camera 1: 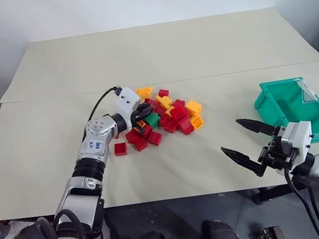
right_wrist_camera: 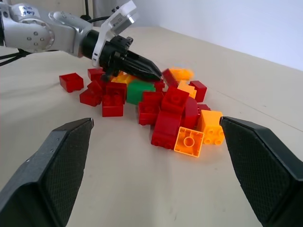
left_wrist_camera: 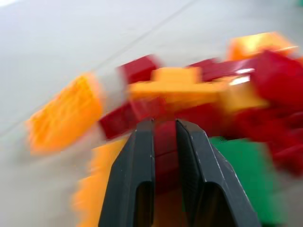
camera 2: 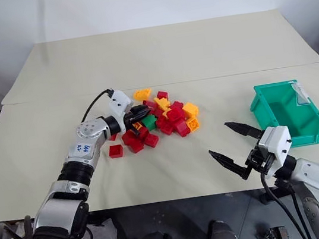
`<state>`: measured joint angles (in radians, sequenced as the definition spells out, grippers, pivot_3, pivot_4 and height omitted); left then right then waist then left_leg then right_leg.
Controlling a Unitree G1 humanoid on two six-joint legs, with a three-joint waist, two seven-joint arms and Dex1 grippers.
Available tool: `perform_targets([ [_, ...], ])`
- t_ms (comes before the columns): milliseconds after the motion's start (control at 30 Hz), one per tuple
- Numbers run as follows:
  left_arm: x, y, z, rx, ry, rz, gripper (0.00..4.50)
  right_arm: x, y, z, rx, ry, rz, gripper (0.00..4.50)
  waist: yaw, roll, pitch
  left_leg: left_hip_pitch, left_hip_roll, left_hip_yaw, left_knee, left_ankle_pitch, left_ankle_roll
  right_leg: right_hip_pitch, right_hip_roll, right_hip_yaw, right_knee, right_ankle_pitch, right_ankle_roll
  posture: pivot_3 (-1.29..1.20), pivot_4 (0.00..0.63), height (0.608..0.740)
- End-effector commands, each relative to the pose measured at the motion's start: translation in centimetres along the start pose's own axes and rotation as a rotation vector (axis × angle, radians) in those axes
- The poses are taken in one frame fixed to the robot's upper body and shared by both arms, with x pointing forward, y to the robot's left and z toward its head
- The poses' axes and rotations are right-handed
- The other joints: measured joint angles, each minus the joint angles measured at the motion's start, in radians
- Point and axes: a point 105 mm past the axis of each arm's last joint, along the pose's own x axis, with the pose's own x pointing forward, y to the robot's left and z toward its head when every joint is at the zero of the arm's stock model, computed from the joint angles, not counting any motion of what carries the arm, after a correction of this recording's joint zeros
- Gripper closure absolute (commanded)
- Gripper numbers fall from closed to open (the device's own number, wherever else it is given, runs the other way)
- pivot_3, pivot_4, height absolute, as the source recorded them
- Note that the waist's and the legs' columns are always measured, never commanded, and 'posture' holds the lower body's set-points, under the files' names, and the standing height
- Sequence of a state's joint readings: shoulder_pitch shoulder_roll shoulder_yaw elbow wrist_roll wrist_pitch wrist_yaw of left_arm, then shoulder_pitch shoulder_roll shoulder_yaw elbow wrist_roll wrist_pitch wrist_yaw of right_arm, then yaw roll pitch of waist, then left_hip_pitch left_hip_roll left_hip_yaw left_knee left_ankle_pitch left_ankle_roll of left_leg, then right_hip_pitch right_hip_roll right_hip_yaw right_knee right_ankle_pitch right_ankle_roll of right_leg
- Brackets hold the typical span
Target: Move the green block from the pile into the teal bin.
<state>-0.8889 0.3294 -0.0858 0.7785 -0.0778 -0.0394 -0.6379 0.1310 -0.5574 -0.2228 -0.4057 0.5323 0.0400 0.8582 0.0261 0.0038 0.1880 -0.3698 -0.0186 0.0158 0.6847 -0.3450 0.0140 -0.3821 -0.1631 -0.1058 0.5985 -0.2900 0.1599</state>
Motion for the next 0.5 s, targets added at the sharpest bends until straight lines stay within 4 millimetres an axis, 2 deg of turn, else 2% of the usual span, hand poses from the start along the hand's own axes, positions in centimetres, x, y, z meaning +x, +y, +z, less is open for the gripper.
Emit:
perform_targets([
  [33, -0.8, -0.1, 0.3, 0.014, -0.043, -0.041, 3.75, 0.3, 0.4, 1.1, -0.041, -0.041, 0.008, 0.0, 0.0, 0.0, 0.0, 0.0, 0.0, 0.0, 0.0, 0.0, 0.0, 0.0, 0.0, 0.0, 0.0, 0.0, 0.0, 0.0, 0.15, 0.74],
  [200, -2.4, -2.6, -0.3, 0.027, -0.014, -0.248, 3.75, 0.4, 0.4, 1.1, -0.036, -0.042, 0.009, 0.0, -0.002, 0.0, 0.0, 0.0, 0.0, 0.0, 0.0, 0.0, 0.0, 0.0, 0.0, 0.0, 0.0, 0.0, 0.0, 0.0, 0.15, 0.74],
  [300, -3.5, -3.8, -0.7, 0.025, 0.021, -0.331, 3.15, 0.4, 0.4, 1.1, -0.035, -0.04, 0.01, 0.0, -0.003, 0.0, 0.0, 0.001, 0.0, 0.0, 0.0, 0.0, 0.0, 0.0, 0.0, 0.0, 0.001, 0.0, 0.0, 0.0, 0.15, 0.74],
  [367, -4.0, -4.3, -0.7, 0.046, 0.037, -0.355, 2.54, 0.4, 0.4, 1.1, -0.035, -0.039, 0.009, 0.0, -0.002, 0.0, 0.0, 0.001, 0.0, 0.0, 0.0, 0.0, 0.0, 0.0, 0.0, 0.0, 0.001, 0.0, 0.0, 0.0, 0.15, 0.74],
  [500, -3.2, -3.4, 0.6, 0.046, -0.016, -0.26, 1.3, 0.3, 0.5, 1.1, -0.032, -0.036, 0.008, 0.0, 0.004, 0.0, 0.0, 0.001, 0.0, -0.001, 0.001, 0.0, 0.0, 0.001, 0.0, 0.0, 0.001, 0.0, 0.0, 0.0, 0.15, 0.74],
])
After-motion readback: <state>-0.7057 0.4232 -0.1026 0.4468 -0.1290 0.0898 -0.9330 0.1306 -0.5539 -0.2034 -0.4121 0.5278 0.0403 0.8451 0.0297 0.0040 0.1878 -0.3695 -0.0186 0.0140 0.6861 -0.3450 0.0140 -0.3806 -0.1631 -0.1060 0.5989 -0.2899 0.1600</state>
